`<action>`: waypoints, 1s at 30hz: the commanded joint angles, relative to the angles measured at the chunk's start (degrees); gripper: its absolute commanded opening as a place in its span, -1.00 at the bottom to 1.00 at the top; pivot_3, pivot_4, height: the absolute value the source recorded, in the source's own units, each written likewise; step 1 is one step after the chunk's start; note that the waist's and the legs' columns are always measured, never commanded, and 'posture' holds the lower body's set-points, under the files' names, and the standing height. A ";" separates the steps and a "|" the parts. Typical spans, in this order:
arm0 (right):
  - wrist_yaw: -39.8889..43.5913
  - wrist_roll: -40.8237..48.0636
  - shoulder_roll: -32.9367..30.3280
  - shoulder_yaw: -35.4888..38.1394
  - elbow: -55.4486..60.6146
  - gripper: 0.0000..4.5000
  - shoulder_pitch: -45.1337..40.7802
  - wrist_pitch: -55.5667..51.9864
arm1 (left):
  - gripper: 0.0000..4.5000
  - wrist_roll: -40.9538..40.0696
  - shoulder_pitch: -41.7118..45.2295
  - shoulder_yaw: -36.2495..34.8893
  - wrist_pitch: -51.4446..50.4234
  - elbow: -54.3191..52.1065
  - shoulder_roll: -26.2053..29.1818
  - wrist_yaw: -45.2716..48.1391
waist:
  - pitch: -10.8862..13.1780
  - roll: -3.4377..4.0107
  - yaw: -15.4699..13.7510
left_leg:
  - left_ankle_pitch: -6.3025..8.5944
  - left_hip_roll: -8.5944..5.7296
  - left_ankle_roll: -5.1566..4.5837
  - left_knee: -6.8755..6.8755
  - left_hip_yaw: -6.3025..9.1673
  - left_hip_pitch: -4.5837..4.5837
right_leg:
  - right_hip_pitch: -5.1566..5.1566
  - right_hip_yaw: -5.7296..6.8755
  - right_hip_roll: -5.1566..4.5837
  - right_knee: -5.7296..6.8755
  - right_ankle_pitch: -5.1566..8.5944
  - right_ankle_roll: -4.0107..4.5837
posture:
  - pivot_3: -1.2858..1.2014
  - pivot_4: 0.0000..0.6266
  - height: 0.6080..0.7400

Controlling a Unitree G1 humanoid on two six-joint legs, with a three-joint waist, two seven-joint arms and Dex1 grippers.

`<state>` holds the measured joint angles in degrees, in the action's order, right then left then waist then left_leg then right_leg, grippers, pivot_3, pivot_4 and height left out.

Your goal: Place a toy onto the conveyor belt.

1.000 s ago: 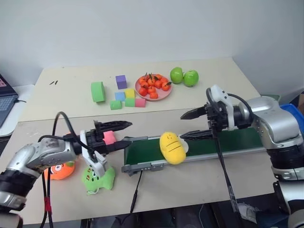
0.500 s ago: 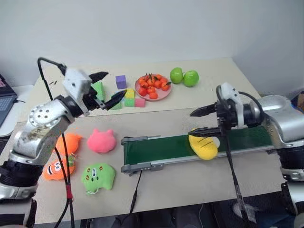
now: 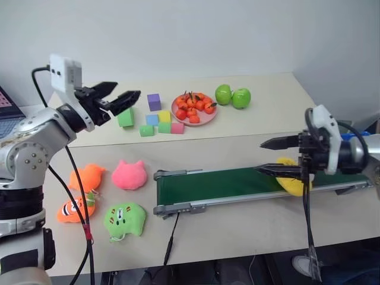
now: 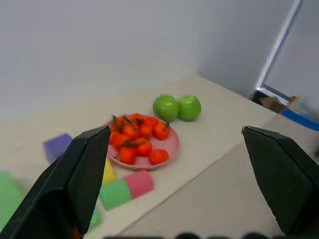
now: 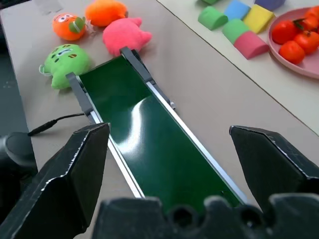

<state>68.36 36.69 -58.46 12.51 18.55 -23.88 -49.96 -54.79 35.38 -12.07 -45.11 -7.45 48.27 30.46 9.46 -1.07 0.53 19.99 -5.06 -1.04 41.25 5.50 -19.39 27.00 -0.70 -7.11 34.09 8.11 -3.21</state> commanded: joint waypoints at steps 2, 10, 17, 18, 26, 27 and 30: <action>1.51 4.89 -4.77 8.32 2.76 1.00 2.98 -2.53 | 1.00 -6.13 -1.04 0.55 -4.71 -10.26 2.21 10.66 | 0.00 0.00 0.05 | 0.00 0.01 0.00 0.00 0.00 0.00 | -0.02 0.00 0.00 -0.01 0.00 -0.01 | 0.03 -0.52 1.00; -1.60 5.77 -0.07 3.04 2.08 1.00 -2.02 1.52 | 1.00 -5.23 0.61 -0.52 -7.40 -11.33 3.61 11.94 | 0.02 -0.04 0.57 | -0.03 0.07 0.06 0.03 -0.24 0.30 | -0.33 -0.10 0.05 -0.04 -0.10 0.09 | 0.03 -0.52 1.00; -0.67 3.17 3.11 -2.59 -2.17 1.00 -5.61 6.34 | 1.00 -6.31 -1.40 -4.83 -9.89 -13.96 5.91 9.00 | 0.04 -0.06 0.21 | -0.02 0.13 0.05 0.02 -0.23 0.71 | -0.71 -0.15 0.10 -0.05 -0.11 0.07 | 0.03 -0.52 1.00; -0.49 3.09 3.23 -2.92 -2.59 1.00 -5.85 6.66 | 1.00 -6.72 -1.50 -5.42 -10.23 -14.07 5.97 8.47 | 0.04 -0.06 0.10 | -0.02 0.13 0.05 0.02 -0.22 0.70 | -0.70 -0.15 0.10 -0.05 -0.11 0.07 | 0.03 -0.52 1.00; 0.46 1.69 4.15 -6.26 -5.66 1.00 -9.36 7.99 | 1.00 -6.45 -2.95 -7.42 -10.53 -14.68 5.94 7.11 | 0.04 -0.06 0.16 | -0.02 0.12 0.05 -0.22 -0.17 0.67 | -0.66 -0.11 0.10 -0.09 -0.11 0.07 | 0.03 -0.52 1.00; 0.65 1.66 4.00 -6.23 -5.84 1.00 -9.40 8.10 | 1.00 -6.47 -3.13 -7.46 -10.48 -14.99 5.76 6.84 | 0.04 -0.06 0.16 | -0.02 0.12 0.05 -0.27 -0.17 0.67 | -0.64 -0.10 0.11 -0.09 -0.11 0.07 | 0.03 -0.52 1.00; 0.57 1.34 3.91 -6.61 -6.49 1.00 -10.36 8.30 | 1.00 -5.97 -3.23 -7.16 -9.85 -14.65 5.62 7.37 | 0.04 -0.06 0.21 | -0.02 0.12 0.04 -0.30 -0.17 0.65 | -0.61 -0.10 0.11 -0.11 -0.11 0.07 | 0.03 -0.52 1.00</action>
<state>68.62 38.14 -54.25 5.08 11.61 -32.53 -43.14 -60.86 31.61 -17.41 -56.16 -20.95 53.61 37.50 9.50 -1.13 0.74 19.98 -4.94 -1.00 40.94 5.33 -18.75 26.39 -0.80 -7.01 33.97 8.00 -3.14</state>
